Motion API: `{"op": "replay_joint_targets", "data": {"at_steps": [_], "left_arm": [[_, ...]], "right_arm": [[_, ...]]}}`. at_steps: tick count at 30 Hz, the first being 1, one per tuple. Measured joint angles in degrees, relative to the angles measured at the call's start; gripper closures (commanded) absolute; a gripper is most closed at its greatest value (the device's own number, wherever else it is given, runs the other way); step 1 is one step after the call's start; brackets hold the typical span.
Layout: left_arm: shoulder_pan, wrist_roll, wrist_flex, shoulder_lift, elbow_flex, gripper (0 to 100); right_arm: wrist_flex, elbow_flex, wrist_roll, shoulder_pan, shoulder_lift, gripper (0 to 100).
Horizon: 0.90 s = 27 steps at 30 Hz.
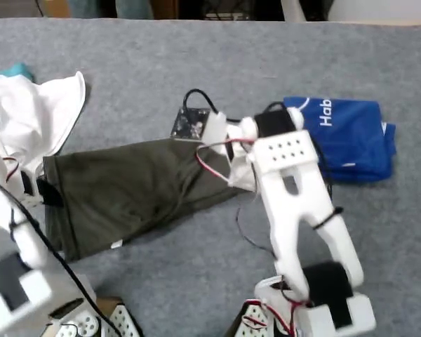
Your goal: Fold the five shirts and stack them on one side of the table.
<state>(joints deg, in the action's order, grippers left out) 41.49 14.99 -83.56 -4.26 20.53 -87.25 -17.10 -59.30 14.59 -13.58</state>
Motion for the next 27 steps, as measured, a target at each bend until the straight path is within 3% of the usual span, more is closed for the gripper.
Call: {"op": "replay_joint_targets", "data": {"at_steps": [5,10,13,18,22,27], "left_arm": [[0.0,-1.1,-2.2,13.7,-10.6,73],[-2.5,-2.1,-4.3,26.2,-18.2,85],[-4.9,-3.0,-4.8,32.0,-20.4,86],[-5.7,-7.3,-5.9,35.4,-23.2,87],[-6.1,-8.0,-5.9,36.2,-23.4,97],[-8.3,-8.0,-7.5,36.6,-24.3,97]], "right_arm": [[0.4,-4.0,0.0,0.0,-4.5,98.1],[0.4,-4.6,0.0,0.0,-5.3,98.1],[0.4,-4.6,0.0,0.0,-5.3,98.1],[0.4,-4.6,0.0,0.0,-5.3,98.1],[0.4,-4.6,0.0,0.0,-5.3,98.1],[0.4,-4.6,0.0,0.0,-5.3,98.1]]}}
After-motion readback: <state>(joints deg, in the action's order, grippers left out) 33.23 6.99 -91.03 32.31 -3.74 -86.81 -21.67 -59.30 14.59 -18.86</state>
